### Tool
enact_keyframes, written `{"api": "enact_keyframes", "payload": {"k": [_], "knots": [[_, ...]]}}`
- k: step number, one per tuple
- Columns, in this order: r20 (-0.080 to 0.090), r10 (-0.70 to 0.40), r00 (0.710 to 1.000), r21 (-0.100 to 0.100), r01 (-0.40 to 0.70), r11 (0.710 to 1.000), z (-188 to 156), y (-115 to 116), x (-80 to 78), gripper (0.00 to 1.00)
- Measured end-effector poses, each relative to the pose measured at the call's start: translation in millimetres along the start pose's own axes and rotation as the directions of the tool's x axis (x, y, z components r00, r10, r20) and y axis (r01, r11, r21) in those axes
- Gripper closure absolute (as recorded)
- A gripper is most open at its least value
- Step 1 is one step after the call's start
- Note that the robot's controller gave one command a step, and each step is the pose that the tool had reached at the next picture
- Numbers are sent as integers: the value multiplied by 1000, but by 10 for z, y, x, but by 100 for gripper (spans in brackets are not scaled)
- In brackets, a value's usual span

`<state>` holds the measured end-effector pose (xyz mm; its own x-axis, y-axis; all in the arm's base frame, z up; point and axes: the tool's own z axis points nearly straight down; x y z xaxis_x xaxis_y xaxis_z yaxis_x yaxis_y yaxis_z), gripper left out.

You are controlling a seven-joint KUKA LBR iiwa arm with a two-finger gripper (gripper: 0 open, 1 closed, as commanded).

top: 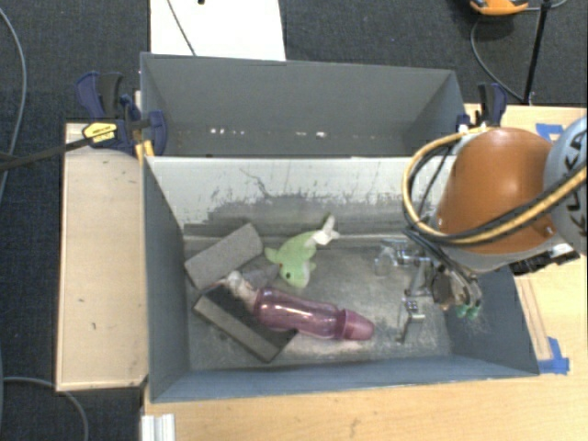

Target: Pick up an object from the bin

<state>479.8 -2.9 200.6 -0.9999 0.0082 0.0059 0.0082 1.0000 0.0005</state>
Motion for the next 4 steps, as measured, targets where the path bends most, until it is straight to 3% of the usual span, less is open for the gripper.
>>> {"api": "enact_keyframes", "payload": {"k": [1,2,3,4], "knots": [[8,0,1000,0,0,1000,-38,0,-17,0],[12,-51,999,0,51,999,573,226,-150,0],[15,-340,940,4,340,940,1266,212,-72,100],[15,-340,940,4,340,941,1266,212,-72,100]]}}
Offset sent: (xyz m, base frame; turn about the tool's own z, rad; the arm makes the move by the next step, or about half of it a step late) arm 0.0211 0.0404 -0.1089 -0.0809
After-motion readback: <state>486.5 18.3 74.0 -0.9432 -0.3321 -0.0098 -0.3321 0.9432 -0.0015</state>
